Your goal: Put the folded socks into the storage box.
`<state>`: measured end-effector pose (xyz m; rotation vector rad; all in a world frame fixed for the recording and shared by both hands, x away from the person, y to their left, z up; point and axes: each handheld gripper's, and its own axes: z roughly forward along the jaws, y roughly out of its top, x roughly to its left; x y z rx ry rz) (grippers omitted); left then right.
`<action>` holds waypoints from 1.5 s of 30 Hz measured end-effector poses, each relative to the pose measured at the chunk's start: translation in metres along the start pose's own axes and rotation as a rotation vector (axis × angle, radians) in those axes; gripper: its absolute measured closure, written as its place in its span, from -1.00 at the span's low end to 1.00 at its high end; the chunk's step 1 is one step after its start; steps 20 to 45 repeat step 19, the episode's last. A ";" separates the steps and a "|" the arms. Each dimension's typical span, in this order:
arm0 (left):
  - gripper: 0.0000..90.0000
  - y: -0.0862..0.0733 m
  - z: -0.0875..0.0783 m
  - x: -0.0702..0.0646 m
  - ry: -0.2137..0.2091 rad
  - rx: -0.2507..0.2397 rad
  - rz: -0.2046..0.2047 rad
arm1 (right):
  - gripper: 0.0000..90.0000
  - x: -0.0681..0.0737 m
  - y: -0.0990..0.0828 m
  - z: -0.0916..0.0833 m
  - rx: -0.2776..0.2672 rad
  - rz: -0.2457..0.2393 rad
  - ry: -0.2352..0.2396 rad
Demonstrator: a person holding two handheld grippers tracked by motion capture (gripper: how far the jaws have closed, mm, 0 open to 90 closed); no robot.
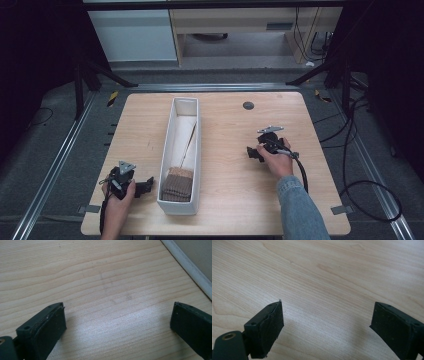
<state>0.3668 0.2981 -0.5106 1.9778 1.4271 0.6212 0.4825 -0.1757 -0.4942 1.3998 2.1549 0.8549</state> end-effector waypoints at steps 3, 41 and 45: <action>-1.00 0.000 0.000 0.000 0.000 0.001 0.000 | -0.78 -0.002 -0.004 0.001 0.005 0.025 0.006; -1.00 0.020 0.020 0.008 0.003 0.001 -0.006 | -0.96 -0.005 -0.028 0.000 -0.044 0.105 -0.078; -1.00 0.020 0.020 0.008 0.003 0.001 -0.006 | -0.96 -0.005 -0.028 0.000 -0.044 0.105 -0.078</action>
